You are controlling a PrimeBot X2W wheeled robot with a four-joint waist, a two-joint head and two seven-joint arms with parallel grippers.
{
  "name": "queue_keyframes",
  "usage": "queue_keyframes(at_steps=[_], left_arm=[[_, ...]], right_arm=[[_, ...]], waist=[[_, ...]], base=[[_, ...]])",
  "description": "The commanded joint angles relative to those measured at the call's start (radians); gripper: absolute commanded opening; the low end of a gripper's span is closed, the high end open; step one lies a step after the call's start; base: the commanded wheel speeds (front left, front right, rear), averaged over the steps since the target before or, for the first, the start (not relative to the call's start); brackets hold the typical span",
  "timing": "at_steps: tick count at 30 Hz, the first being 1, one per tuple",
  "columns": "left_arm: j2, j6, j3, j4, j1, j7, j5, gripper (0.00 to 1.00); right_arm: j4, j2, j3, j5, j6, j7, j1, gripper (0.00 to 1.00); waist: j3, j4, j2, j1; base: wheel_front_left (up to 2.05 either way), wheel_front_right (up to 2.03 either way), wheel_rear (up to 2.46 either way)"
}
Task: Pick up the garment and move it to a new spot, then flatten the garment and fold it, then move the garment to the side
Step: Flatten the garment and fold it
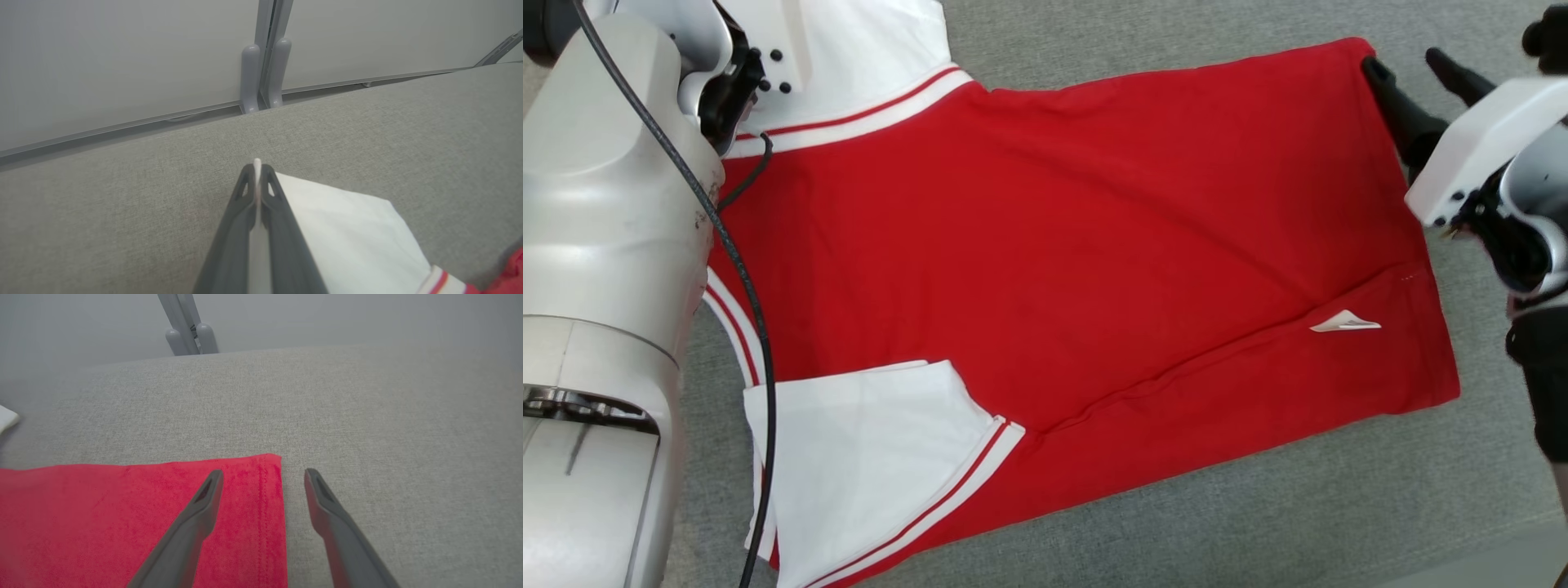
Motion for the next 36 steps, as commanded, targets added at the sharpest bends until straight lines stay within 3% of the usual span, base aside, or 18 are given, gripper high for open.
queue_keyframes(at_steps=[1, 16, 17, 18, 19, 20, 25, 36], left_arm=[[0.002, -0.006, -0.008, -0.010, -0.019, -0.011, -0.002, 0.00], [-0.014, -0.008, -0.076, -0.053, -0.020, -0.019, -0.058, 0.00], [-0.012, -0.008, -0.080, -0.053, -0.019, -0.017, -0.062, 0.00], [-0.012, -0.008, -0.080, -0.053, -0.019, -0.017, -0.062, 0.00], [-0.006, -0.008, -0.088, -0.055, -0.019, -0.016, -0.068, 0.00], [-0.003, -0.008, -0.092, -0.055, -0.019, -0.018, -0.070, 0.00], [0.014, -0.008, -0.116, -0.070, -0.029, -0.049, -0.066, 0.00], [0.034, -0.008, -0.161, -0.140, -0.050, -0.227, -0.069, 0.00]], right_arm=[[0.028, -0.007, -0.006, -0.010, 0.000, 0.021, -0.033, 1.00], [0.278, -0.008, 0.016, -0.074, 0.000, 0.133, -0.211, 1.00], [0.283, -0.007, 0.016, -0.075, 0.000, 0.130, -0.214, 0.90], [0.283, -0.007, 0.016, -0.075, 0.000, 0.130, -0.214, 0.90], [0.292, -0.003, 0.019, -0.076, 0.000, 0.125, -0.218, 0.04], [0.294, -0.003, 0.021, -0.075, 0.000, 0.122, -0.222, 0.00], [0.284, -0.012, 0.024, -0.083, 0.000, 0.082, -0.241, 0.00], [0.316, -0.021, -0.017, -0.052, 0.000, -0.086, -0.284, 0.00]], waist=[[0.006, 0.010, 0.0000, 0.0000], [0.031, 0.062, 0.0000, 0.0000], [0.031, 0.063, 0.0000, 0.0000], [0.031, 0.063, 0.0000, 0.0000], [0.032, 0.064, 0.0000, 0.0000], [0.032, 0.064, 0.0000, 0.0000], [0.031, 0.063, 0.0000, 0.0000], [0.020, 0.089, 0.0000, 0.0000]], base=[[0.00, 0.00, 0.00], [0.00, 0.00, 0.00], [0.00, 0.00, 0.00], [0.00, 0.00, 0.00], [0.00, 0.00, 0.00], [0.00, 0.00, 0.00], [0.00, 0.00, 0.00], [0.00, 0.00, 0.00]])
